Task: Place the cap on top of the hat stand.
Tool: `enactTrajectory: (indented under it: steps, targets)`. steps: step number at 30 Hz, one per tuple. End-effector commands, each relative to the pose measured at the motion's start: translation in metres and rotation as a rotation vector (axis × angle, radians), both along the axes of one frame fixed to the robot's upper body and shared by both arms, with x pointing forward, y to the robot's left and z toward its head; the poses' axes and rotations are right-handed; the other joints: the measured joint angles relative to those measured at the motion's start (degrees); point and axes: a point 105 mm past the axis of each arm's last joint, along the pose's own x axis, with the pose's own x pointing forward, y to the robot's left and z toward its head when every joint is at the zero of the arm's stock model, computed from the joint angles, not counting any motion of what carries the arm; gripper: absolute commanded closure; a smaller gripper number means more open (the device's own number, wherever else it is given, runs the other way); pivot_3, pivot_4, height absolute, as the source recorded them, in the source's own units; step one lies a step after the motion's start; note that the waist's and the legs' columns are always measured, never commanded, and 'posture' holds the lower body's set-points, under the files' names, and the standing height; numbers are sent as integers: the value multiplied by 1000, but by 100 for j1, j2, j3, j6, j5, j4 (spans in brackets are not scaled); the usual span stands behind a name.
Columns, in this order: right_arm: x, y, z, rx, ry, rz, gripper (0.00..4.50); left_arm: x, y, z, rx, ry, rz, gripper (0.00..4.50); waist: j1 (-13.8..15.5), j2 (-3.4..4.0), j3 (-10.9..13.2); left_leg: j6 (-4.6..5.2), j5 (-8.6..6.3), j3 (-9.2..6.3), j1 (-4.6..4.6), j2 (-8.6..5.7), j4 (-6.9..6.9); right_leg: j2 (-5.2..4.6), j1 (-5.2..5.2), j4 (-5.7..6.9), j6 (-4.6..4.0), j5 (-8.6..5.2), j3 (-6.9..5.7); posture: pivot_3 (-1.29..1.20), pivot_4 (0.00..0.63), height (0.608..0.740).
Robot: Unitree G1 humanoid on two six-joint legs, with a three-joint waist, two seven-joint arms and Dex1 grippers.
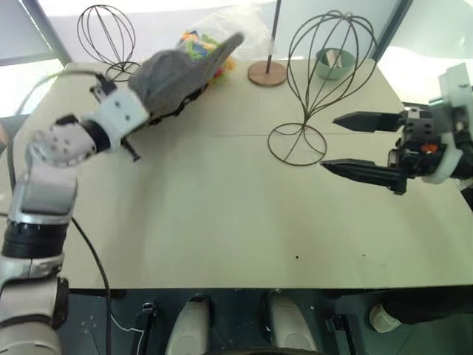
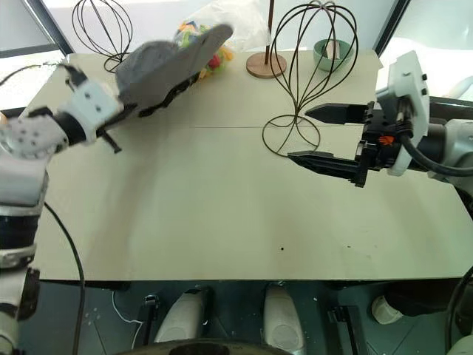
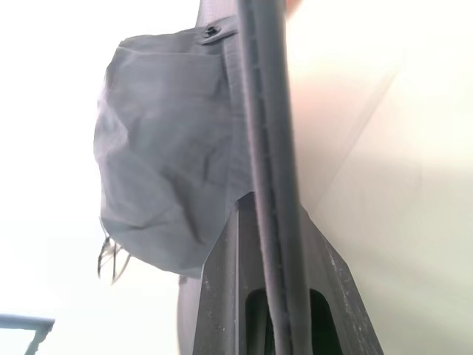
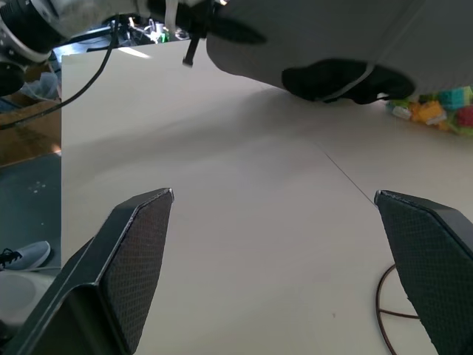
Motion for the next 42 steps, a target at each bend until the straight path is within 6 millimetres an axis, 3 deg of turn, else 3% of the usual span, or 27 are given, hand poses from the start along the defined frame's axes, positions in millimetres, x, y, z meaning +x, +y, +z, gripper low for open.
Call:
enactTrajectory:
  steps: [1, 5, 9, 17, 22, 26, 32, 37, 42]
  targets:
    - [-2, -2, 10, 8, -70, -12, 0, -3, -34, 63, -148, -93, -124, 4467, -3, -1, 1, 0, 0, -1, -2, 0, 2, 0, 0, -2, 2, 1, -1, 0, 150, 740]
    - [-1, -5, 12, 17, -86, -32, 0, 6, -82, 100, -209, -142, -249, 4467, -13, -1, 0, 0, 0, 0, -3, -4, 5, -3, 7, -16, 10, 4, -1, 0, 150, 740]
    - [-4, -27, 24, 15, -117, -126, 0, 8, -124, 124, -164, -248, -353, 4467, -31, 2, 2, 0, 0, 2, 0, -4, -5, -2, 2, -17, 11, 4, 2, 0, 150, 740]
    - [-22, -75, 47, 65, -163, -340, 0, 4, -162, 125, 110, -490, -454, 4467, -9, 4, 4, 4, -2, 5, -3, -4, -12, -2, -4, -18, 10, 4, 5, 0, 150, 740]
    - [-32, -94, 49, 84, -183, -451, 0, -9, -191, 119, 227, -647, -550, 4467, 28, 2, 5, 4, -2, 5, -6, -6, -4, -4, 2, -20, 12, 5, 5, 0, 150, 740]
    - [-40, -110, 45, 90, -183, -544, 0, -19, -197, 101, 368, -785, -604, 4467, -9, 2, 5, 4, -2, 6, -4, -6, -6, -5, 1, -22, 14, 6, 7, 0, 150, 740]
    - [-51, -131, 41, 122, -187, -662, 0, -9, -174, 53, 534, -895, -540, 4467, -29, 14, -1, 5, -2, 9, 8, -6, -11, -3, 1, -14, 14, 5, 14, 0, 150, 740]
    - [-55, -141, 37, 124, -180, -724, 0, 5, -154, 6, 612, -894, -475, 4467, 0, 10, 1, 5, -2, 9, 5, -6, 2, -4, 10, -15, 22, 10, 14, 0, 150, 740]
    - [-52, -149, 32, 114, -165, -762, 0, 8, -152, -32, 620, -834, -493, 4467, 10, 9, 0, 5, -2, 9, 4, -7, 4, -5, 13, -18, 23, 11, 14, 0, 150, 740]
